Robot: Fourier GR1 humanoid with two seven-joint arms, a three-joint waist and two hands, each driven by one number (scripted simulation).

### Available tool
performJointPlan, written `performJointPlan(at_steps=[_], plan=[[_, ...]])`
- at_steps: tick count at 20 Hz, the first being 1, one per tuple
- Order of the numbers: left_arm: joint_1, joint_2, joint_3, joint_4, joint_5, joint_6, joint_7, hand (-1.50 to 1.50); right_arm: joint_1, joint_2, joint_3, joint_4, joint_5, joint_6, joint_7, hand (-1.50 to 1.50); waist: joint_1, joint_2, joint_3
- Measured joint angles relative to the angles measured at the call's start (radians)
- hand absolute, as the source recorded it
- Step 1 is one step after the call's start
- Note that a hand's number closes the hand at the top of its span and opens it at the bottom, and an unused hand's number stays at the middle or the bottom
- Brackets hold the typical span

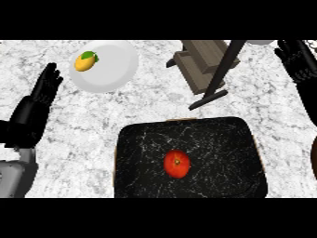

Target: Pick the tomato from the tray and place it in the tiered basket

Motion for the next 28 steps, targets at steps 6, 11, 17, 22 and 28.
performJointPlan(at_steps=[6,11,17,22,28], plan=[[0.019,-0.057,-0.016,0.018,-0.049,0.078,-0.001,0.0,0.105,0.177,-0.089,-0.061,-0.144,-0.065,-0.128,1.5,-0.015,-0.027,0.016],[0.041,-0.114,-0.049,0.016,-0.063,0.114,0.009,0.0,0.231,0.369,-0.115,-0.033,-0.274,-0.114,-0.187,-1.5,-0.021,-0.032,0.026],[0.066,-0.155,-0.092,-0.007,-0.106,0.156,0.028,0.0,0.489,0.413,-0.049,-0.103,-0.401,0.192,-0.337,-1.5,-0.013,-0.034,0.021],[0.066,-0.177,-0.106,-0.002,-0.132,0.181,0.031,0.0,0.622,0.255,-0.087,-0.225,-0.304,0.295,-0.353,-1.5,-0.016,-0.037,0.016],[0.069,-0.185,-0.114,-0.005,-0.146,0.193,0.042,0.0,0.673,-0.001,-0.129,-0.398,-0.023,0.303,-0.238,-1.5,-0.023,-0.041,0.01]])
